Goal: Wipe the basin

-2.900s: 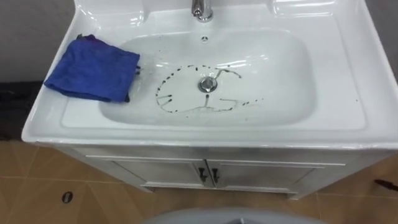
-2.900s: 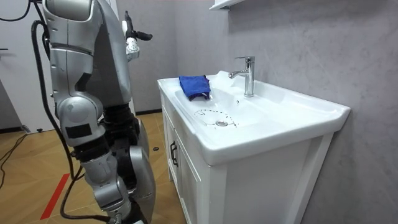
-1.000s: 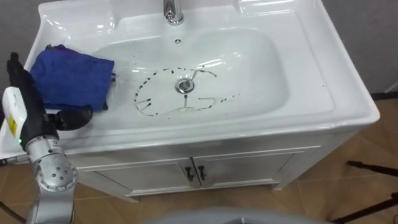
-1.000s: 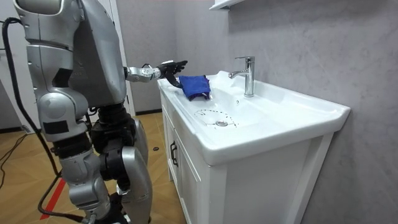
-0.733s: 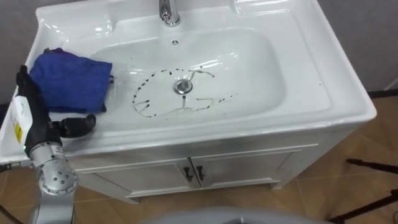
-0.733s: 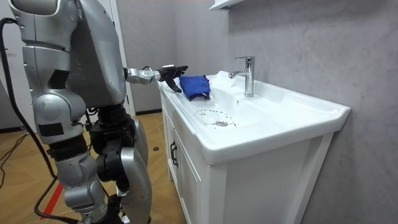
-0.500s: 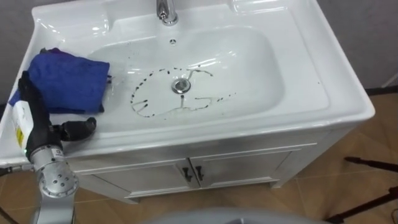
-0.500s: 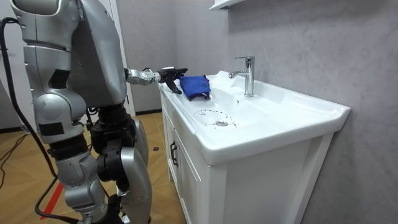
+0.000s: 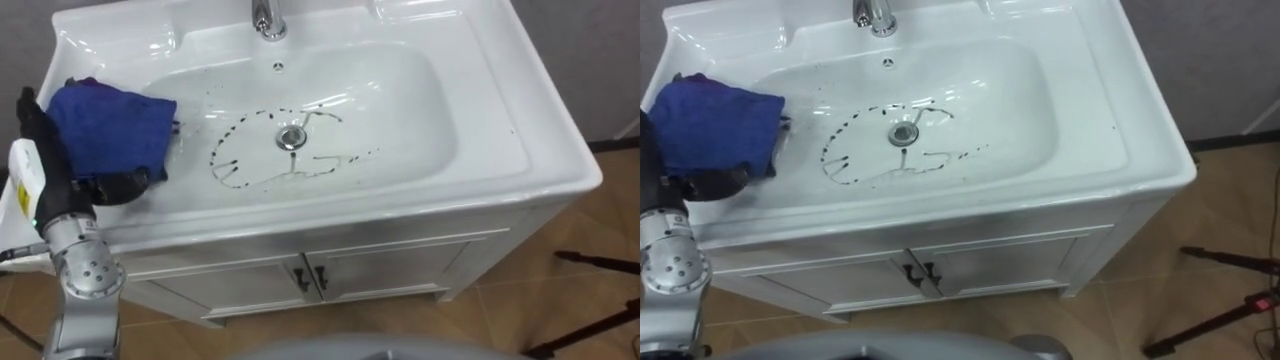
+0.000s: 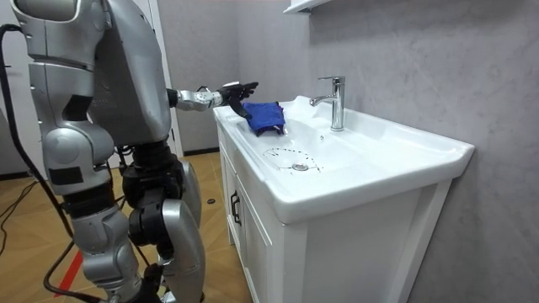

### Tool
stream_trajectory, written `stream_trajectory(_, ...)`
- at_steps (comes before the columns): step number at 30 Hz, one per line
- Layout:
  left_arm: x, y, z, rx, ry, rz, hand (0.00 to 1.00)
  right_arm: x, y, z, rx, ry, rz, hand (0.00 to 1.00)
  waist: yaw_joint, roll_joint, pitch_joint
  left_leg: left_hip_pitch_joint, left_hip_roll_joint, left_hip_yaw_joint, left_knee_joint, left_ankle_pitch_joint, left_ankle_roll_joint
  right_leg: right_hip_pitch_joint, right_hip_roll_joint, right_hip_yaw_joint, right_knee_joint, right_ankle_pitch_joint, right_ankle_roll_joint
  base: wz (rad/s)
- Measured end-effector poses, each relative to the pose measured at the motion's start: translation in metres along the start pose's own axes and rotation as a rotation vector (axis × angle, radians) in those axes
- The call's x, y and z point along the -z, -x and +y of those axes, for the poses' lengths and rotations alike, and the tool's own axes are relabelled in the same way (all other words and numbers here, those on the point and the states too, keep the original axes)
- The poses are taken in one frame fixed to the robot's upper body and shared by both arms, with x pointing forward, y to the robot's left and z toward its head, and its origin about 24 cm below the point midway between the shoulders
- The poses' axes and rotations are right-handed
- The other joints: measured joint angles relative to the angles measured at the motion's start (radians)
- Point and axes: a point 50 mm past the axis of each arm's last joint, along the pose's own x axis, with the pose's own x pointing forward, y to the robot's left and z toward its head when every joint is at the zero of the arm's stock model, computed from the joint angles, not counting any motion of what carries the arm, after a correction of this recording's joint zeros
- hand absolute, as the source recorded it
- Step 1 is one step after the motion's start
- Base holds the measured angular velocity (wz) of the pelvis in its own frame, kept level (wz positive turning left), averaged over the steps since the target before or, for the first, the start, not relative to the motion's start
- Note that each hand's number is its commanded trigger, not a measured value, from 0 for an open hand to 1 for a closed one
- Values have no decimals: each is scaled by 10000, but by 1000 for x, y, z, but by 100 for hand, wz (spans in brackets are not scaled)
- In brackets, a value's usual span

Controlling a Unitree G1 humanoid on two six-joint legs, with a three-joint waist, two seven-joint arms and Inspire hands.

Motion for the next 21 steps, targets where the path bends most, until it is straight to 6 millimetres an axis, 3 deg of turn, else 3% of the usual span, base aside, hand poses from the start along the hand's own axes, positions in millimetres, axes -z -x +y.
stream_trajectory(4, -4, -4, 1, -301, -45, -197, 0, -2, -1, 2, -47, 0, -53, 0, -161, -63, -1, 9, -1, 42, 1, 0, 0, -16, 3, 40, 3, 1, -1, -5)
stream_trajectory(15, -2, -3, 1, -558, -69, -84, 0, 0, -3, 12, -128, -74, -23, 0, -191, -290, -72, 101, 10, 219, 1, -1, -1, 22, 49, 301, -33, 16, -11, -6)
stream_trajectory(21, 8, 0, -5, -276, -297, 372, 0, 1, -3, 13, -147, -320, 16, 0, -211, -248, -53, 71, 24, 242, -3, -2, -1, 11, 72, 332, -34, 82, -16, 0)
